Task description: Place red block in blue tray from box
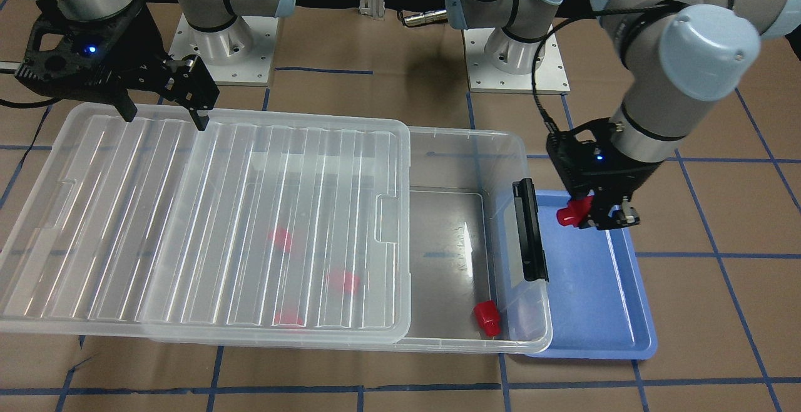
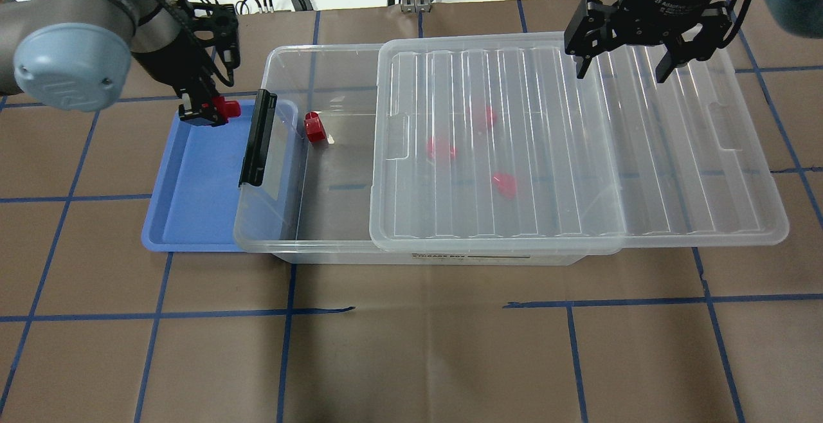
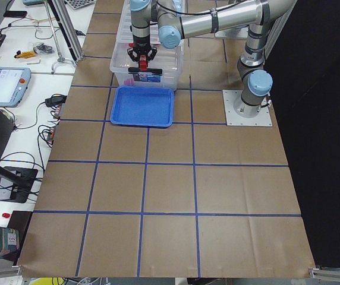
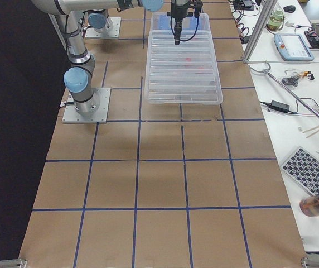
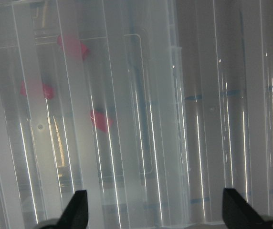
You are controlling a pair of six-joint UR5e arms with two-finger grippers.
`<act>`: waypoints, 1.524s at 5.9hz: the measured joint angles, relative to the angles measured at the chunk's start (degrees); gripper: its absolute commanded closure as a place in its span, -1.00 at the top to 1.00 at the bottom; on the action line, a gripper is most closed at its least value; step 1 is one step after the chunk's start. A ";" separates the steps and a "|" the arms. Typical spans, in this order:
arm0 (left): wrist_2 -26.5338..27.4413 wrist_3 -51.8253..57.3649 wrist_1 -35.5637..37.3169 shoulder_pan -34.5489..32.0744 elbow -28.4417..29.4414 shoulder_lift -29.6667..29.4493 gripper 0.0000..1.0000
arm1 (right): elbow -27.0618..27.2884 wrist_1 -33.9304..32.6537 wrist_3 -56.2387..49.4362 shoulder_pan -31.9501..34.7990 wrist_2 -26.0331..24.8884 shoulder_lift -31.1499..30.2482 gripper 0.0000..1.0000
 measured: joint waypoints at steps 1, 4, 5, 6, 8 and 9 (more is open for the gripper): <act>-0.41 6.07 1.00 3.92 -0.52 -0.81 -1.00 | 0.06 -0.12 -1.06 -0.43 -0.19 0.17 1.00; -5.44 19.17 7.03 7.75 -3.13 -9.66 -0.99 | 0.53 -0.45 -16.17 -11.67 -0.82 0.40 1.00; -5.75 21.69 10.47 7.71 -5.50 -11.61 -0.97 | 1.73 -0.74 -22.47 -17.28 -0.82 0.71 1.00; -5.87 22.56 15.71 7.81 -9.20 -12.52 -0.86 | 3.87 -2.82 -27.87 -22.14 -0.87 1.36 1.00; -5.92 22.76 20.91 8.45 -12.98 -13.14 0.79 | 9.16 -10.54 -36.14 -30.73 -0.94 3.48 1.00; -5.95 22.74 21.29 8.59 -13.15 -13.51 0.93 | 11.57 -14.92 -39.18 -33.53 -1.60 4.74 1.00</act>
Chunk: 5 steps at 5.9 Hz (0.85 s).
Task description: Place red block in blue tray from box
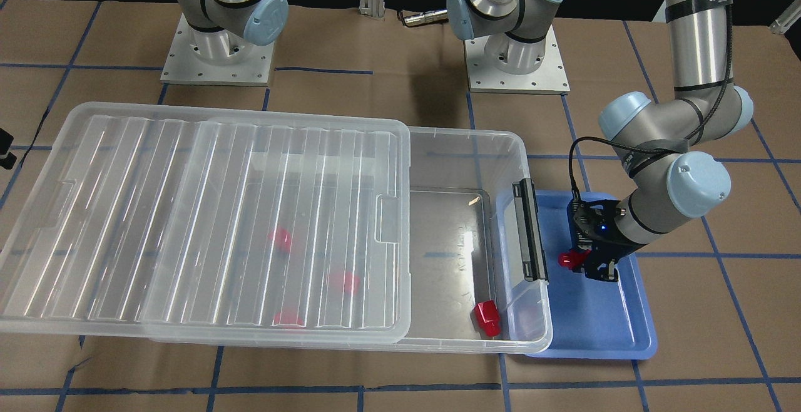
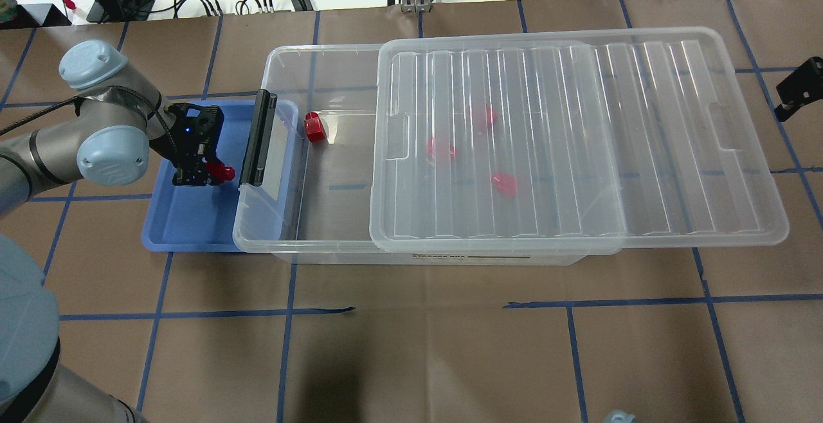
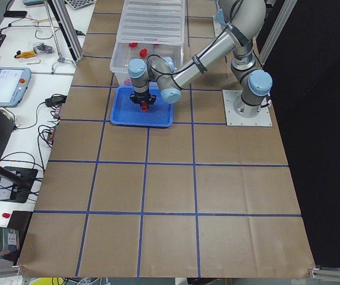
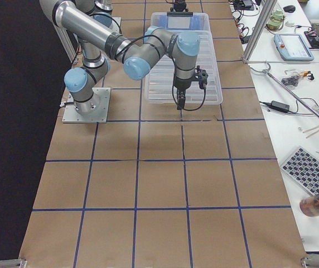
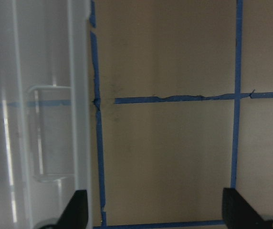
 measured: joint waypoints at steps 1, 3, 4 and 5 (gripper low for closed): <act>-0.06 -0.07 -0.06 0.04 0.23 -0.47 0.94 | 2.32 -3.02 -1.28 -1.18 -1.06 0.88 1.00; 0.13 -2.00 -2.29 -0.53 0.78 1.72 0.95 | 5.96 -4.95 -0.65 -1.62 -1.83 1.41 1.00; 0.29 -4.59 -6.85 -0.95 2.24 4.41 0.95 | 6.51 -5.11 0.27 -1.65 -1.85 1.25 1.00; 0.63 -6.66 -14.78 -1.83 6.03 7.03 0.96 | 6.67 -4.93 0.88 -1.66 -1.71 0.91 1.00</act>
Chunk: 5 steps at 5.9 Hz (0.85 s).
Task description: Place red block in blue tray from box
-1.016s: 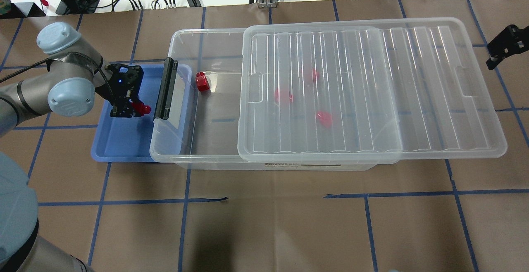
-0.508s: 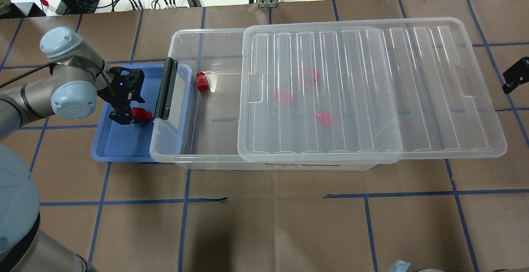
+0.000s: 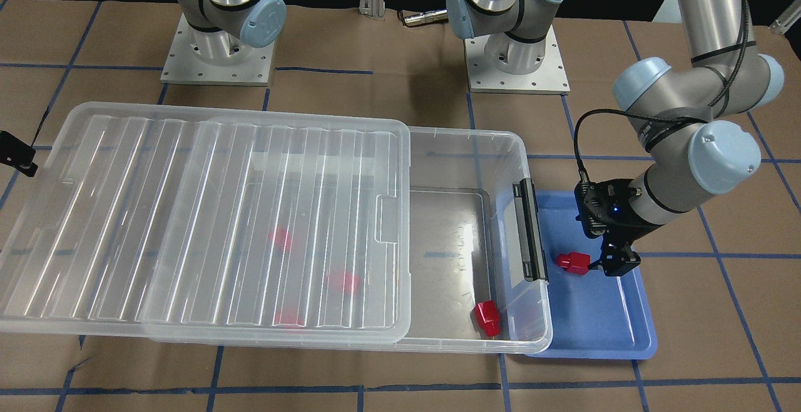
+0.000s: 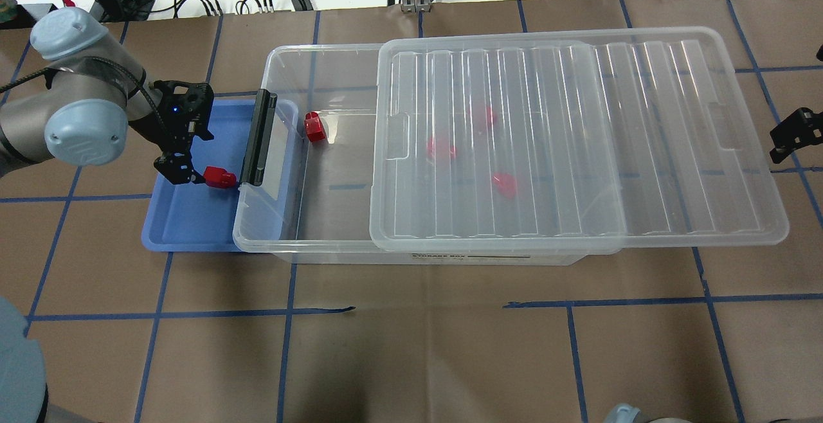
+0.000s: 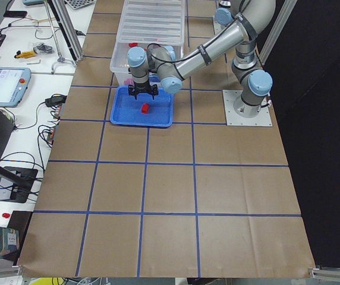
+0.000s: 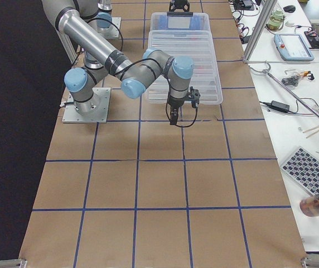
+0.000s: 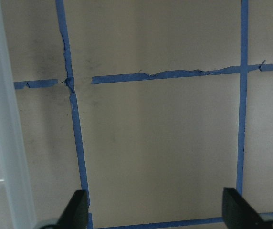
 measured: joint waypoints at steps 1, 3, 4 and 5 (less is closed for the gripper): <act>0.39 -1.92 -9.87 -1.43 6.34 1.96 0.96 | 0.03 0.39 0.84 0.02 0.25 -0.24 1.00; 2.26 -6.21 -28.02 -3.85 19.19 4.34 0.96 | 0.22 1.02 2.86 0.35 0.60 -0.52 1.00; 4.26 -7.06 -32.88 -4.93 21.95 5.45 0.97 | 0.94 1.09 3.63 0.44 0.79 -0.71 1.00; 4.99 -8.19 -34.16 -6.28 22.80 6.28 0.97 | 1.91 1.12 4.59 0.55 1.56 -1.30 1.00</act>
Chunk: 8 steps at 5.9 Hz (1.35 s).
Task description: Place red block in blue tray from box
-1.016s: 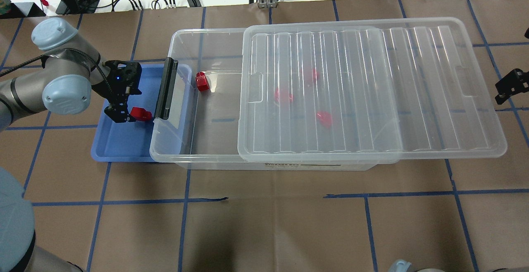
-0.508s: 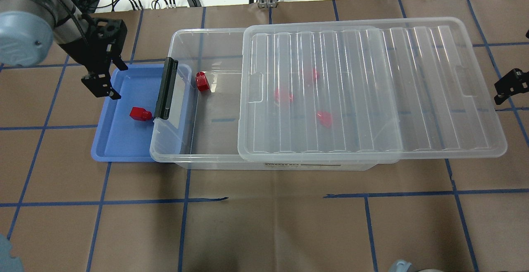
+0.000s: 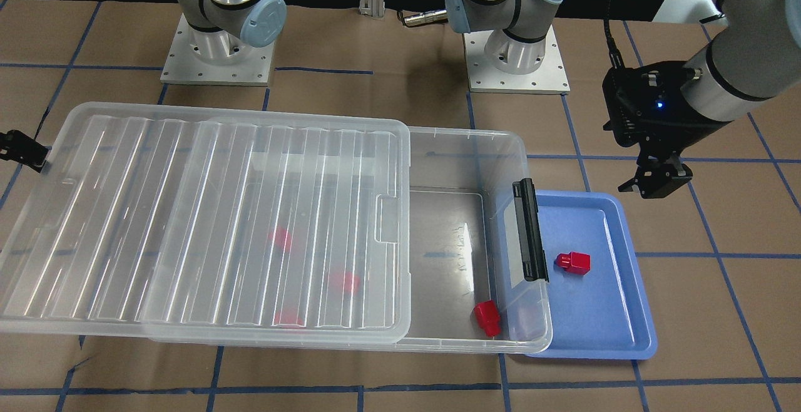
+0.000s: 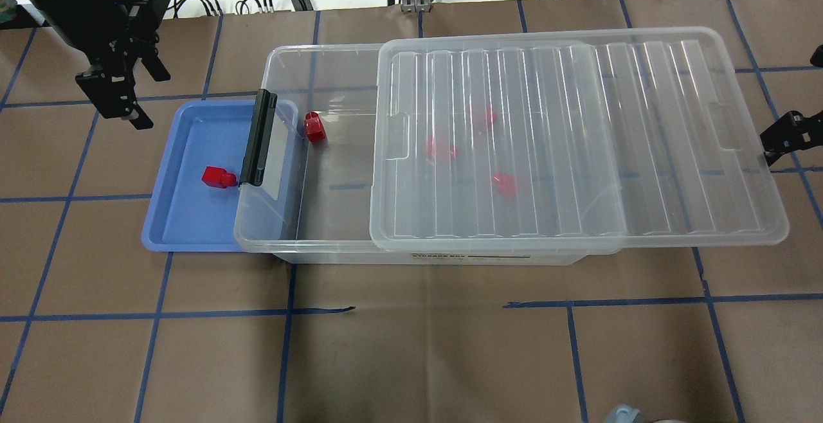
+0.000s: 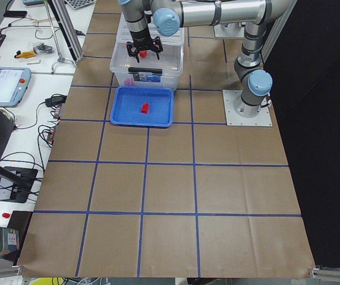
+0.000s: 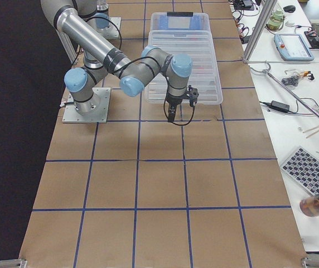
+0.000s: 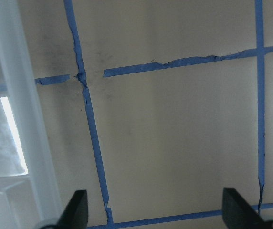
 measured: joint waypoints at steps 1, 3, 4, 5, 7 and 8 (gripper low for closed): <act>0.52 -3.36 0.76 -1.65 0.23 0.57 0.97 | 0.53 0.06 1.11 0.42 1.06 -0.74 1.00; 1.10 -20.74 2.08 -6.59 -0.07 1.35 0.97 | 0.90 0.14 1.73 1.76 1.70 -1.18 1.00; 1.13 -32.22 2.50 -9.06 -0.24 1.45 0.97 | 0.96 0.11 2.38 3.16 1.73 -1.20 1.00; 1.14 -46.07 3.33 -10.83 -0.31 1.55 0.97 | 0.96 0.10 3.63 4.84 1.70 -1.22 1.00; 0.65 -73.10 4.99 -12.35 -0.49 2.05 0.96 | 0.93 0.04 5.25 7.18 1.71 -1.29 1.00; 0.35 -81.90 7.56 -12.32 -0.22 2.41 0.96 | 0.92 -0.01 5.72 8.42 1.78 -1.30 1.00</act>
